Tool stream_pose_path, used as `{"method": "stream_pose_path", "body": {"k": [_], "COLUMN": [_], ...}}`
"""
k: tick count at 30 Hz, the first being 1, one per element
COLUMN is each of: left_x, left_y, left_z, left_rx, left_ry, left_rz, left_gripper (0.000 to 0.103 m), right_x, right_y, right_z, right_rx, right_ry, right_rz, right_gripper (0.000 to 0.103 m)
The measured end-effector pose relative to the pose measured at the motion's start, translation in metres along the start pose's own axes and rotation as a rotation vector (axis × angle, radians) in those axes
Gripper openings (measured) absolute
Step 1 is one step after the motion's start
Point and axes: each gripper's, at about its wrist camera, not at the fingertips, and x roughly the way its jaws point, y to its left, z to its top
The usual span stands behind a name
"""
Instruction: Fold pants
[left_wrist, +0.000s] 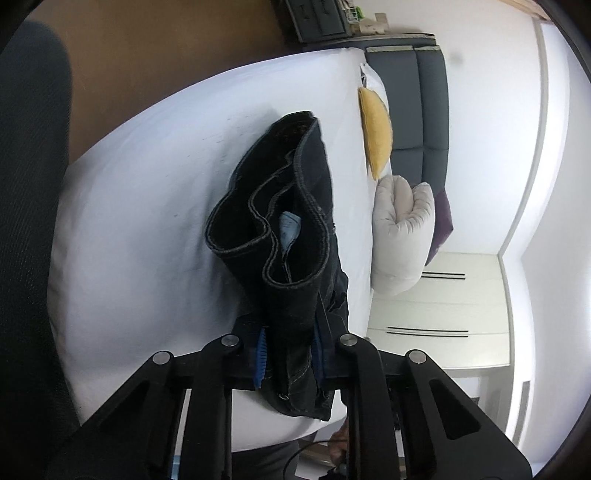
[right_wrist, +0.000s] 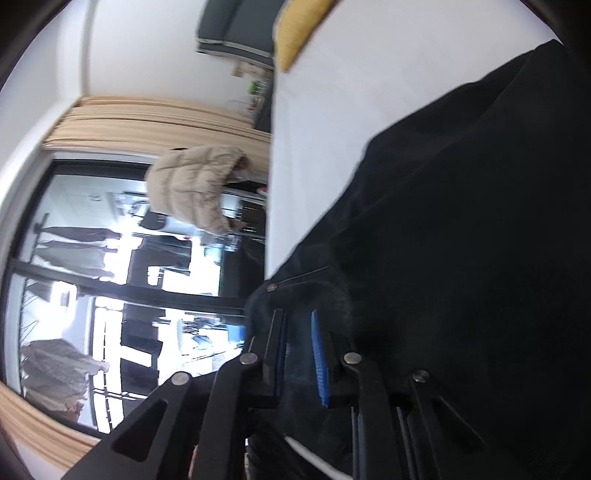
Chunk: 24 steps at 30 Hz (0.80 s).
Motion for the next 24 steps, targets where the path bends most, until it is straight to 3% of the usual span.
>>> {"method": "stream_pose_path", "body": {"k": [3,6,7,8,11,20,21,22,23,24], "left_x": [0.001,0.000,0.000,0.002,0.005,0.049,0.061,0.071,0.080,0.092], "left_y": [-0.015,-0.036,-0.044,-0.054,-0.085,-0.186,-0.200,-0.210,-0.217,-0.223], "left_z": [-0.001,-0.002,-0.003,-0.003,-0.007,-0.056,-0.063,-0.076,-0.088,-0.100], "left_rx": [0.068,0.150,0.177,0.216,0.331,0.699,0.744,0.803,0.856,0.903], "left_ry": [-0.006,-0.013,-0.015,-0.018,-0.026,0.020,0.034,0.052,0.070,0.094], "left_rz": [0.027,0.046,0.051,0.059,0.082,0.115,0.120,0.129,0.138,0.148], "left_gripper": [0.017,0.017,0.017,0.017,0.017,0.017,0.017,0.017,0.017,0.017], "right_x": [0.017,0.041,0.050,0.057,0.058,0.047,0.044,0.038,0.025,0.013], "right_y": [-0.002,-0.002,-0.006,-0.013,-0.028,-0.033,-0.029,-0.025,-0.020,-0.015], "right_z": [0.011,0.017,0.018,0.016,0.017,0.005,0.006,0.009,0.013,0.017], "right_rx": [0.004,-0.018,-0.014,-0.018,0.040,0.002,-0.008,-0.015,-0.021,-0.025], "right_ry": [0.074,0.187,0.226,0.258,0.250,0.196,0.195,0.183,0.145,0.111], "right_rz": [-0.030,-0.134,-0.182,-0.243,-0.211,-0.178,-0.178,-0.175,-0.152,-0.116], "right_gripper": [0.016,0.016,0.001,0.000,0.000,0.000,0.006,0.029,0.042,0.064]}}
